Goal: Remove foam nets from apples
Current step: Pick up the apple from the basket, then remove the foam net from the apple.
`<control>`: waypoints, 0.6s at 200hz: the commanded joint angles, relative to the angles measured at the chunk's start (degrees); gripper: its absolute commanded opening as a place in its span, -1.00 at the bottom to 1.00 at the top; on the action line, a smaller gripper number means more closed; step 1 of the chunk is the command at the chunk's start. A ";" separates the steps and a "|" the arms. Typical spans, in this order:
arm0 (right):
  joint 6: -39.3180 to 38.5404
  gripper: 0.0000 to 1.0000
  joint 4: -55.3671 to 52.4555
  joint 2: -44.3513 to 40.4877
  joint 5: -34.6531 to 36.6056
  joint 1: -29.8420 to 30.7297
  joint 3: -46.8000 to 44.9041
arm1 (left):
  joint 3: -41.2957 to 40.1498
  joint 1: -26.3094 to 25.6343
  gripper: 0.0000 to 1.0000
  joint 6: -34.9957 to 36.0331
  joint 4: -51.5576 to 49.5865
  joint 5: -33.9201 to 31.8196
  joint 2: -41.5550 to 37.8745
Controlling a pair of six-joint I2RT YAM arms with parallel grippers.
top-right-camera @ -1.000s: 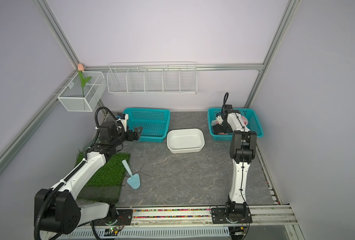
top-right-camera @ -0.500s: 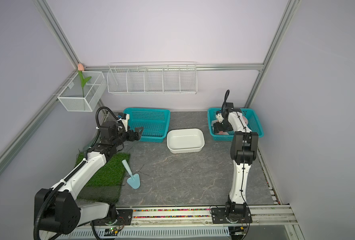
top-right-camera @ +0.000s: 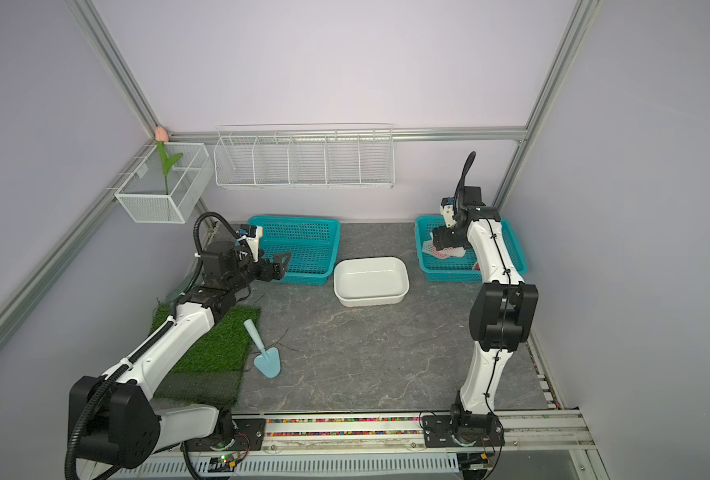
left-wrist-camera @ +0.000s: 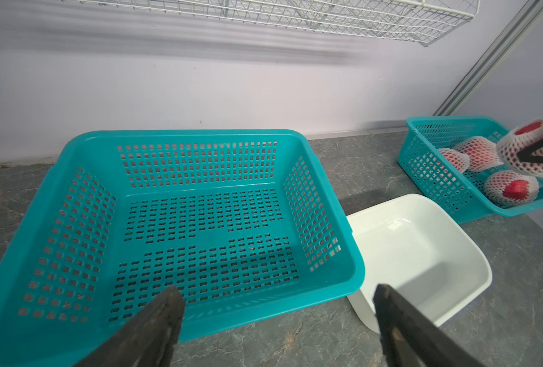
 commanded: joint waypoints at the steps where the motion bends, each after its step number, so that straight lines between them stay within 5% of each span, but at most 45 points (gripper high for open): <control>1: 0.46 0.53 2.05 -5.76 -0.02 3.87 -3.34 | 2.39 -1.52 0.91 0.57 0.79 1.37 -0.78; 67: 8.65 0.53 24.48 -31.60 -10.84 16.49 -36.87 | 0.82 -11.26 0.92 0.94 -2.75 -1.50 -5.29; 120: 10.43 0.59 43.82 -40.21 -18.61 24.22 -58.95 | -4.74 -22.28 0.94 -3.01 -3.18 -9.57 -10.54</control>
